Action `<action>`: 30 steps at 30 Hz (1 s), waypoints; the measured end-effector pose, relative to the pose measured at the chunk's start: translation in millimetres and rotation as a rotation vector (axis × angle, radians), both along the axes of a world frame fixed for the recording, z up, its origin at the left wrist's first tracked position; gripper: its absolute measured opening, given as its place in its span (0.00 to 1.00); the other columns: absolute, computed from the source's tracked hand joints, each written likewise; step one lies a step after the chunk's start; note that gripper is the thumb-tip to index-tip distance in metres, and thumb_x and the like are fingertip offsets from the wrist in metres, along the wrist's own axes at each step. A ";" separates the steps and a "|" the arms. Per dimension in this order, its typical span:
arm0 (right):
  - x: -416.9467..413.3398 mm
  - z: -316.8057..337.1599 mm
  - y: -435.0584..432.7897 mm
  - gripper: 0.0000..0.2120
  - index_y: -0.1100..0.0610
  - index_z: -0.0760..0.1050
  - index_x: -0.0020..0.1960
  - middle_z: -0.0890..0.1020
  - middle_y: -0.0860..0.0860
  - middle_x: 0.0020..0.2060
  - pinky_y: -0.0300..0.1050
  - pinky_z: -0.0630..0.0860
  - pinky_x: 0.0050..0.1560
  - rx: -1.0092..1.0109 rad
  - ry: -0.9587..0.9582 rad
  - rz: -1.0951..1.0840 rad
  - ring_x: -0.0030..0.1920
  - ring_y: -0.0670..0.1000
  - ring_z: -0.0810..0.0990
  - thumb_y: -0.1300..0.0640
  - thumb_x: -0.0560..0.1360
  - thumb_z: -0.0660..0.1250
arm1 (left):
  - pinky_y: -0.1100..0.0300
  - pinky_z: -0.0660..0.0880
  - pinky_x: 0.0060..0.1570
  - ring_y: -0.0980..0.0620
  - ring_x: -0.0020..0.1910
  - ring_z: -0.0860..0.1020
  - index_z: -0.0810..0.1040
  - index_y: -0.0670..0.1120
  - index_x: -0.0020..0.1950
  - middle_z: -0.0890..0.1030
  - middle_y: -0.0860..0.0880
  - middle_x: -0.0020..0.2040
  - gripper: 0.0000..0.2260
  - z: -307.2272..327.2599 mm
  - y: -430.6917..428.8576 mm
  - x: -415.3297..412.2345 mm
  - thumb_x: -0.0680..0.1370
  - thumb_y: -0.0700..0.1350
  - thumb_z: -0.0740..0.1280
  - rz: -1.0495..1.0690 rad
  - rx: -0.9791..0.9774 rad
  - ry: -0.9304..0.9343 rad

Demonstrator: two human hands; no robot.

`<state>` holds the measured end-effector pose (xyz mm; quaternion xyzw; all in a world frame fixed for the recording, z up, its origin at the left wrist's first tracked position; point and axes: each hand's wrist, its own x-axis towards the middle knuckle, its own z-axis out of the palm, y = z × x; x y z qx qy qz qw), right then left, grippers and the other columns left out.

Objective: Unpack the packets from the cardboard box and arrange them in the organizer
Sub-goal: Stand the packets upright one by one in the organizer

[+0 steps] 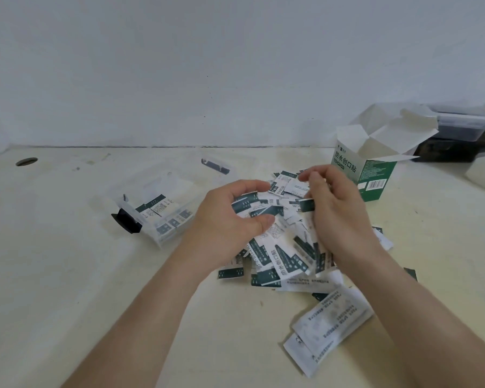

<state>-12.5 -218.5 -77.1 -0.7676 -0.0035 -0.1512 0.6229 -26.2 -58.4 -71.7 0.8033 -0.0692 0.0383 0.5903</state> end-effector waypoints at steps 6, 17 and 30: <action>0.3 -20.9 29.9 0.11 0.54 0.76 0.51 0.83 0.55 0.44 0.56 0.79 0.51 0.078 0.125 0.096 0.48 0.53 0.82 0.55 0.82 0.55 | 0.65 0.75 0.52 0.60 0.51 0.79 0.79 0.55 0.59 0.81 0.58 0.52 0.13 -3.4 -29.8 -1.4 0.77 0.42 0.66 0.066 -0.040 -0.093; -1.1 -6.0 19.9 0.15 0.59 0.78 0.44 0.67 0.52 0.24 0.36 0.62 0.24 0.809 0.504 0.217 0.20 0.48 0.64 0.51 0.81 0.60 | 0.78 0.65 0.55 0.80 0.61 0.62 0.47 0.69 0.72 0.56 0.59 0.72 0.51 3.9 -21.6 -17.9 0.62 0.52 0.79 -0.403 0.185 -0.012; -5.6 -6.3 15.2 0.26 0.59 0.72 0.35 0.72 0.54 0.21 0.35 0.70 0.22 0.913 0.548 0.336 0.20 0.50 0.72 0.38 0.79 0.58 | 0.59 0.73 0.60 0.63 0.62 0.68 0.57 0.66 0.72 0.60 0.64 0.66 0.42 -5.9 -25.0 -16.9 0.63 0.61 0.76 -0.330 0.478 -0.297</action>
